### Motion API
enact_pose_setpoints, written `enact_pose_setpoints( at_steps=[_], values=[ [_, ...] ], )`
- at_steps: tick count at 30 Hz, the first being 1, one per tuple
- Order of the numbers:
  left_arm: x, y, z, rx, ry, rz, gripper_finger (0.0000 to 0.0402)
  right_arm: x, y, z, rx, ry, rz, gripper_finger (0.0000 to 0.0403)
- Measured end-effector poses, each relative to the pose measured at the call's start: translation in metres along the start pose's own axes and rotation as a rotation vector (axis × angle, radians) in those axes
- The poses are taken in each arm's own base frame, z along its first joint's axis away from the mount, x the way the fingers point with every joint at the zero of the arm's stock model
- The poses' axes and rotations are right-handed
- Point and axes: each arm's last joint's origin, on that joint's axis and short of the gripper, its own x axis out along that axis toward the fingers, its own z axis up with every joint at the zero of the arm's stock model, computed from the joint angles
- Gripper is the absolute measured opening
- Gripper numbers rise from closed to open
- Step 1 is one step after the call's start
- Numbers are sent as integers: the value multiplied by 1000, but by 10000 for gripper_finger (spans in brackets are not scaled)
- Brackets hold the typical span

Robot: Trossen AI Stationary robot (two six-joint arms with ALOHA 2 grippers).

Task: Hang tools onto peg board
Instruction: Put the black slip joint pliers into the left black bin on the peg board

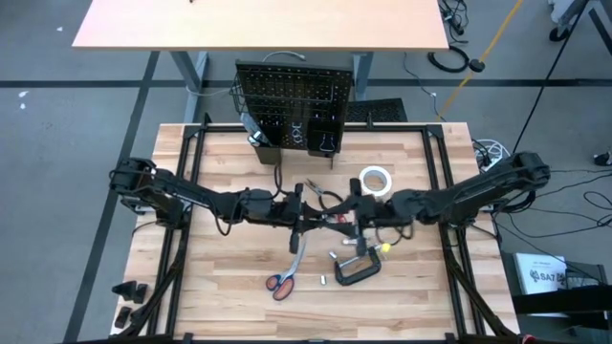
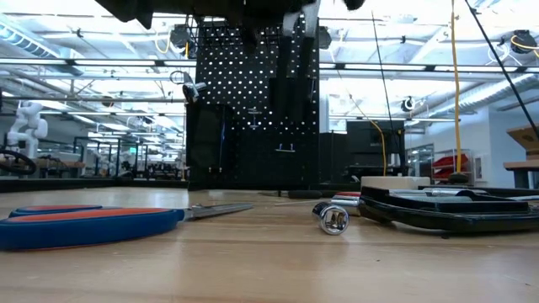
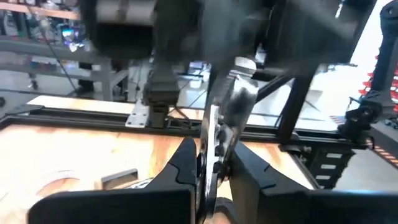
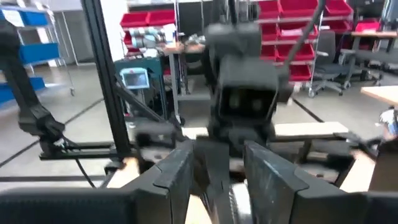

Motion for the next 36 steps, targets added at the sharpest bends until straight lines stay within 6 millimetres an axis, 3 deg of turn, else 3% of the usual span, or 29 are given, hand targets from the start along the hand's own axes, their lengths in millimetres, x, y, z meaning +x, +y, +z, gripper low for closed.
enact_pose_setpoints(
  at_steps=[5,11,15,23,36],
  values=[
    [-9,10,8,-2,32,71,43,-28,6,21,-14,13,34,135],
    [-32,20,35,-3,22,150,43,-55,16,29,-50,54,-27,136],
    [-57,29,57,18,-2,255,43,-57,19,29,-62,60,-44,136],
    [-98,50,83,45,-12,457,43,-55,20,27,-80,67,-46,136],
    [-108,83,81,132,72,606,43,-55,20,26,-85,71,-47,136]
  ],
)
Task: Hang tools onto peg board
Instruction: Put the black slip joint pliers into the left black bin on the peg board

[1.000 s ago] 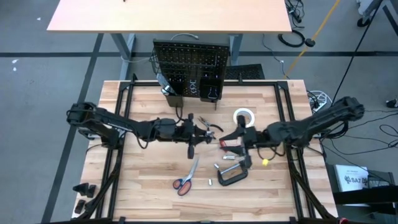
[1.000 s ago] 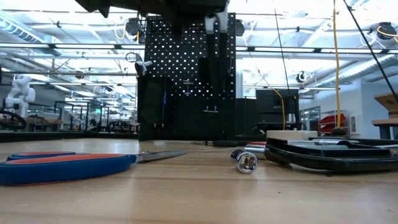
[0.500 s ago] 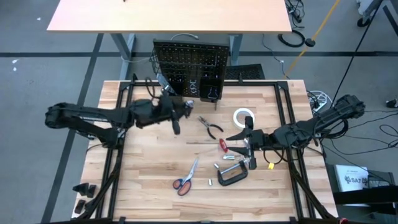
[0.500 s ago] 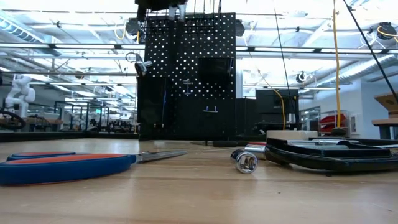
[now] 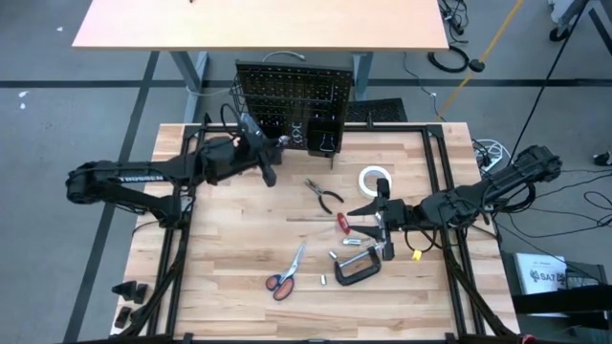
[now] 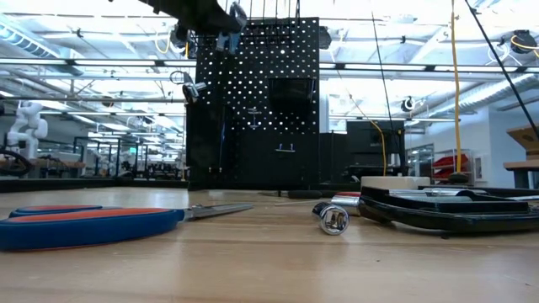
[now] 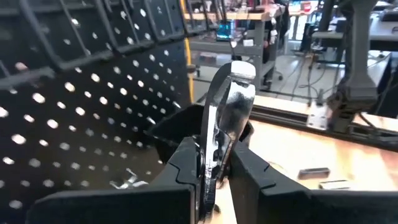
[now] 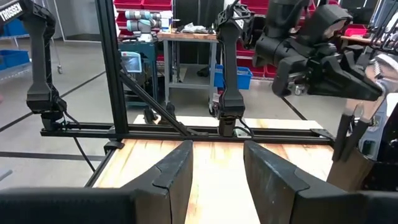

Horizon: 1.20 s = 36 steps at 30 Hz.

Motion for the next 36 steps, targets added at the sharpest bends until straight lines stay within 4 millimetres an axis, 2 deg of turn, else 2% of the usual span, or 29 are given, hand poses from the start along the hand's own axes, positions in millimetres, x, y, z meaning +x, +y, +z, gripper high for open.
enact_pose_setpoints(
  at_steps=[6,16,26,36],
  values=[
    [0,2,1,96,-8,-23,43,0,-1,-1,-11,9,-3,136],
    [-2,-9,3,162,-42,-88,43,0,-1,-1,-21,9,-3,136],
    [-9,-6,18,242,-97,-75,43,0,-1,-2,-24,14,-3,136],
    [-2,8,0,288,1,-26,42,0,0,-2,-25,15,-3,136]
  ],
)
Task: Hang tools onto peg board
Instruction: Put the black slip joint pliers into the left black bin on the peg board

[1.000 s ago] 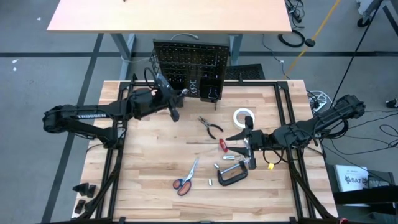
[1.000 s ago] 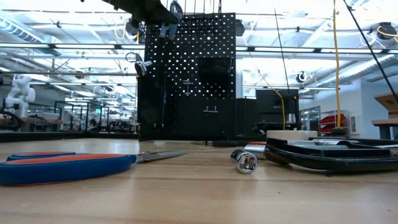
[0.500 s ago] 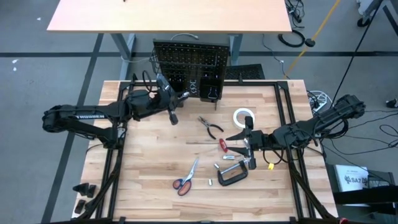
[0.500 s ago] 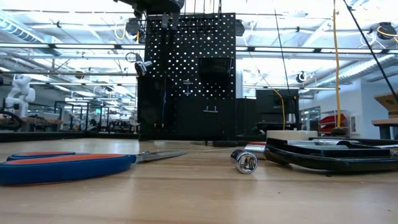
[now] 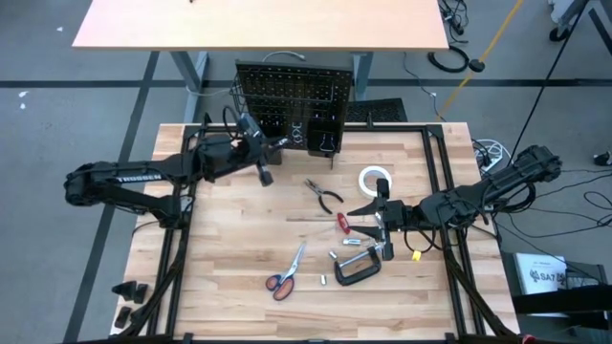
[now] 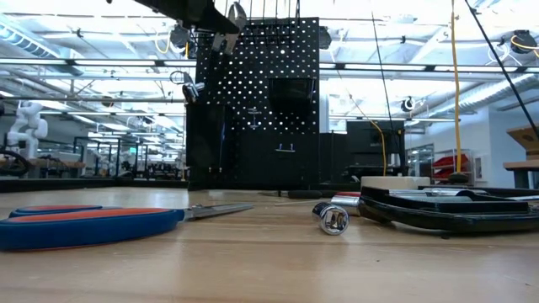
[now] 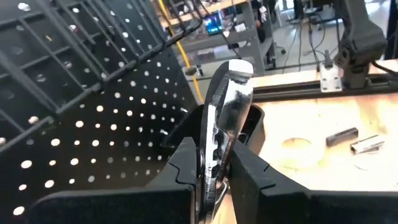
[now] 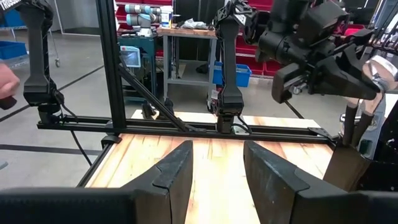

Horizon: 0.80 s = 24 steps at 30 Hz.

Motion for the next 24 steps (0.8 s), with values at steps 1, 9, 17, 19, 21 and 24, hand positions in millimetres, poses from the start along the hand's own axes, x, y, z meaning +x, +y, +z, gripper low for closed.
enact_pose_setpoints(
  at_steps=[1,9,17,19,21,24],
  values=[
    [0,2,0,-5,-6,8,42,0,0,0,-1,0,0,136],
    [2,15,4,-31,-77,55,43,0,0,0,-3,1,0,136],
    [12,12,-1,-29,-68,11,43,1,0,-1,-11,4,-2,136],
    [20,9,-5,-26,-56,15,42,1,0,-1,-11,3,-2,136],
    [28,9,-9,-27,-56,27,42,1,0,-1,-11,3,-2,136],
    [39,9,-16,-28,-35,43,43,1,0,-2,-8,10,-1,136]
  ],
)
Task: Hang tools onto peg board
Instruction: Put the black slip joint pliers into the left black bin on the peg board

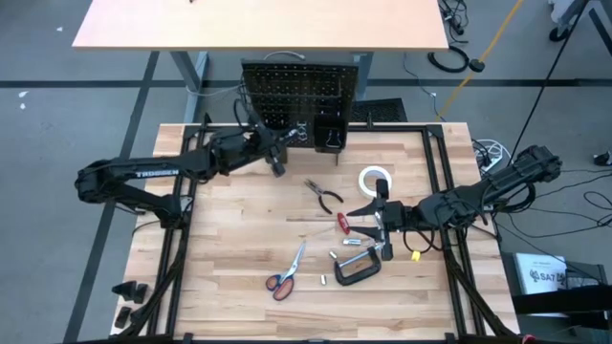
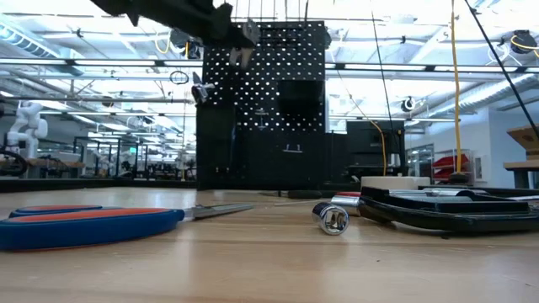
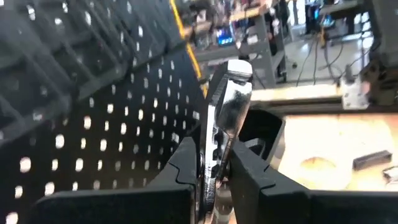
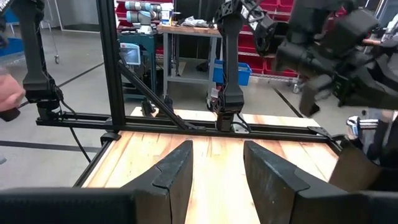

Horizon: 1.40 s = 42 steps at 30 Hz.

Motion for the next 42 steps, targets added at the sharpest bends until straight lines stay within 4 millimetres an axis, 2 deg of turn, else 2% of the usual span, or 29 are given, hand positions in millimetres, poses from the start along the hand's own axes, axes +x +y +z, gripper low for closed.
enact_pose_setpoints(
  at_steps=[8,17,26,28,37,42],
  values=[
    [10,7,-11,-51,45,72,42,0,0,-3,-14,32,0,136],
    [7,7,-48,-173,72,130,43,0,0,-3,-6,32,2,136],
    [7,16,-54,-303,67,193,47,1,-2,-2,-6,25,-8,136],
    [7,18,-55,-334,72,218,73,1,-2,-2,-7,25,-8,136],
    [6,19,-55,-465,67,250,239,0,-2,-3,-8,28,-8,136],
    [-1,23,-49,-472,46,262,283,0,-2,-4,-7,35,-9,136]
  ],
)
